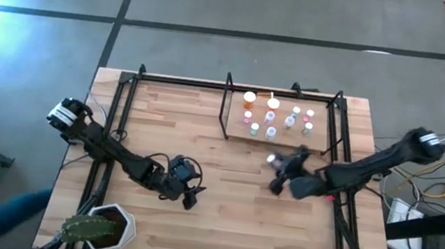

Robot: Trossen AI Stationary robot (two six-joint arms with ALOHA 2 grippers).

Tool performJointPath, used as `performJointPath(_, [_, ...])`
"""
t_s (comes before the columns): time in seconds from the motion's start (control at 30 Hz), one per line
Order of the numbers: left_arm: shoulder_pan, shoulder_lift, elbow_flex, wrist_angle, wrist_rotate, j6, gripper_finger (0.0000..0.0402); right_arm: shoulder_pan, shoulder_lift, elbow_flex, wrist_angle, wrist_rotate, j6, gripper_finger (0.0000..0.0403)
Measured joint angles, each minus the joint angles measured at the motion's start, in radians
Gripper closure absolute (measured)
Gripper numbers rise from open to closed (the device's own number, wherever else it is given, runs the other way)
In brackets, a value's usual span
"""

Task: Pick and place medicine bottles onto shelf by color
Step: Put the pink pill bottle on the shelf

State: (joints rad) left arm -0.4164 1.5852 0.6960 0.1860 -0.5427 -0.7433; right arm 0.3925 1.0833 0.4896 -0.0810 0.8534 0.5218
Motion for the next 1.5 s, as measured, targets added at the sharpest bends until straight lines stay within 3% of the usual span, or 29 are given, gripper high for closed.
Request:
performJointPath(0.07, [0.0, 0.0, 0.0, 0.001, -0.015, 0.001, 0.019, -0.023, -0.101, -0.078, 0.032, 0.055, 0.019, 0.0299])
performJointPath(0.2, [0.002, 0.0, 0.0, 0.017, -0.016, 0.02, 0.019, -0.108, -0.251, -0.23, 0.213, 0.037, -0.064, 0.03])
performJointPath(0.43, [0.003, 0.0, 0.0, 0.025, -0.016, 0.025, 0.019, -0.357, -0.344, -0.455, 0.722, -0.219, -0.261, 0.03])
performJointPath(0.57, [0.003, 0.0, 0.0, 0.025, -0.016, 0.026, 0.019, -0.497, -0.331, -0.478, 0.772, -0.333, -0.277, 0.03])
performJointPath(0.77, [0.003, 0.0, 0.0, 0.024, -0.016, 0.026, 0.019, -0.601, -0.294, -0.478, 0.793, -0.382, -0.315, 0.03])
performJointPath(1.03, [0.003, 0.0, 0.0, 0.024, -0.016, 0.026, 0.019, -0.636, -0.176, -0.478, 0.838, -0.384, -0.328, 0.03])
performJointPath(1.5, [0.003, 0.0, 0.0, 0.024, -0.016, 0.048, 0.019, -0.655, 0.241, -0.478, 1.301, -0.382, -0.401, 0.03])
